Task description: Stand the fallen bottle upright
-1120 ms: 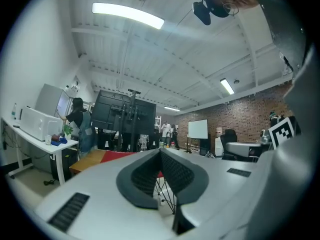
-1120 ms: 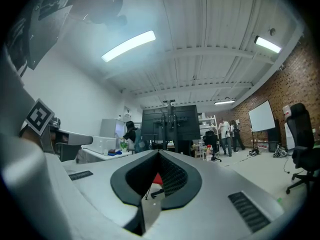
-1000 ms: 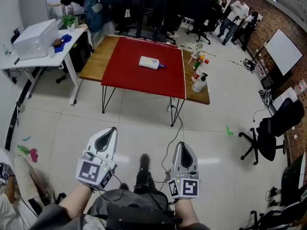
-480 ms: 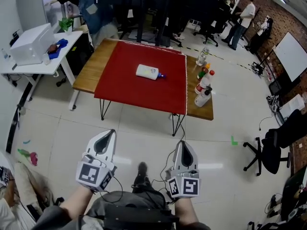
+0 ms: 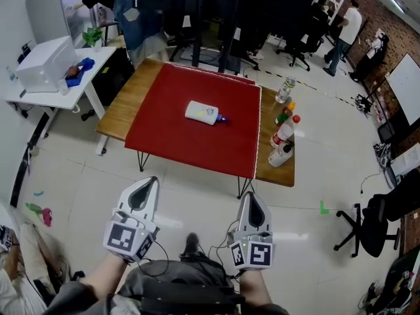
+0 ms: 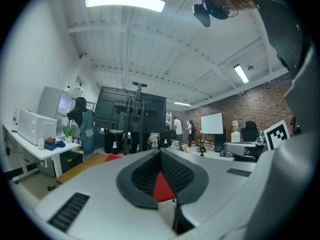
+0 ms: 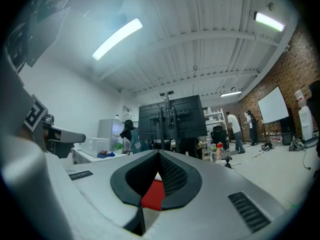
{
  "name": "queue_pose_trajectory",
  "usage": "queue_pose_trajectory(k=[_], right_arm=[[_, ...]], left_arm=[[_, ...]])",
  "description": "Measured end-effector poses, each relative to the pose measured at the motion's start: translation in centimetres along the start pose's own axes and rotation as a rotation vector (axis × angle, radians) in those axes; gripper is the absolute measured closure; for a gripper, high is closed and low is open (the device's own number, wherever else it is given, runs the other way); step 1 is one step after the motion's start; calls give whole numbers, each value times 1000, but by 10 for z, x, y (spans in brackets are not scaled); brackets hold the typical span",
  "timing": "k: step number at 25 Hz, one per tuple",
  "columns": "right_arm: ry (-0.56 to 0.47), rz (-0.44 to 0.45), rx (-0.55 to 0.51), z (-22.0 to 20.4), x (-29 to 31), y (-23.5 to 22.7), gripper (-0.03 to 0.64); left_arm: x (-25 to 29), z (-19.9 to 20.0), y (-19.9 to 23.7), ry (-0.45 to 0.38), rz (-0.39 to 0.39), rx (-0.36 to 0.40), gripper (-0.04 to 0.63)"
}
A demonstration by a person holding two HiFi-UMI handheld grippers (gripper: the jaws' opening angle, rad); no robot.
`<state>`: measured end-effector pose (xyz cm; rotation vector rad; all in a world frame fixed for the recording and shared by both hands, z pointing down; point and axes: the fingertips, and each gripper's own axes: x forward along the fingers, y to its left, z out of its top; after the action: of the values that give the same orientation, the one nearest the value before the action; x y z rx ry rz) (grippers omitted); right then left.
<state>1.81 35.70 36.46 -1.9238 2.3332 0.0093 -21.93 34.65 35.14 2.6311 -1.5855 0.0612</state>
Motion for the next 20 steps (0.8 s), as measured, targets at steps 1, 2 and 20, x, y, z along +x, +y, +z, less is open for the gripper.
queue_pose_trajectory(k=[1,2,20], right_arm=[[-1,-1,2,1,6,-7,604],[-3,-1,4,1,11,-14,604],[28,29,41,-25,100,-99,603]], left_arm=[[8,1,0,3,5,0,568],[16,3,-1,2,10,1,568],[137,1,-18,18,4,0,567]])
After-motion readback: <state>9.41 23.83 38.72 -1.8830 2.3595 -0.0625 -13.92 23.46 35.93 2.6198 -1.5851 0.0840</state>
